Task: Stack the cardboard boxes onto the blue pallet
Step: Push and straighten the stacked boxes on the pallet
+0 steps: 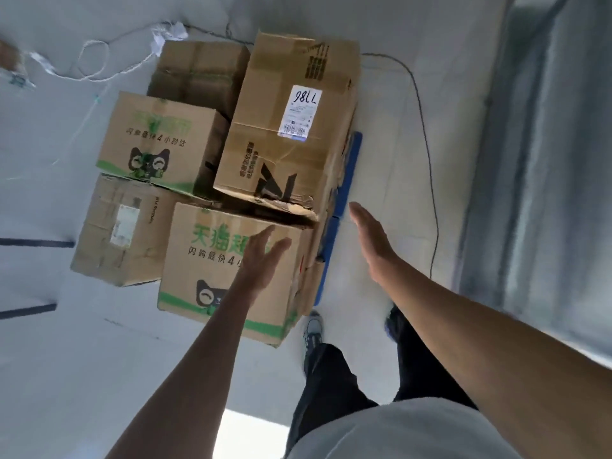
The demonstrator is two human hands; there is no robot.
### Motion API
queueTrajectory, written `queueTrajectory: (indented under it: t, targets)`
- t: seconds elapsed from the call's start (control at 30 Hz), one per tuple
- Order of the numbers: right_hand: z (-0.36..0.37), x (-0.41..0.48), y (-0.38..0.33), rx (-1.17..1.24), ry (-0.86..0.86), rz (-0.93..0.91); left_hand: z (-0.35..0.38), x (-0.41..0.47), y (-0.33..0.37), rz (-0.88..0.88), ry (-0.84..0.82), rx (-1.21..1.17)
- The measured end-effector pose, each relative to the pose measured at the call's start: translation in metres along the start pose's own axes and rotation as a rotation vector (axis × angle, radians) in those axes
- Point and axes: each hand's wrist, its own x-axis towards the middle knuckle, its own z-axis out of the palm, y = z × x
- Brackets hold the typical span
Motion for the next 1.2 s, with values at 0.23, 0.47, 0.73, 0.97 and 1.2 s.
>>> queueTrajectory:
  t: [0.23, 0.47, 0.73, 0.97, 1.2]
  targets:
    - [0.051, -0.017, 0.113, 0.148, 0.211, 0.066, -0.007, 0.022, -0.085, 0.238, -0.010, 0.319]
    - [0.091, -0.014, 0.204, 0.253, 0.318, 0.136, 0.003, 0.051, -0.138, 0.415, 0.081, 0.610]
    - [0.136, 0.059, 0.263, 0.394, 0.208, 0.213, 0.026, 0.088, -0.194, 0.527, 0.190, 0.717]
    - [0.159, 0.115, 0.280, 0.481, 0.154, 0.207, 0.043, 0.102, -0.221, 0.589, 0.308, 0.783]
    - [0.170, 0.120, 0.291, 0.462, 0.169, 0.111, 0.064, 0.109, -0.231, 0.615, 0.389, 0.819]
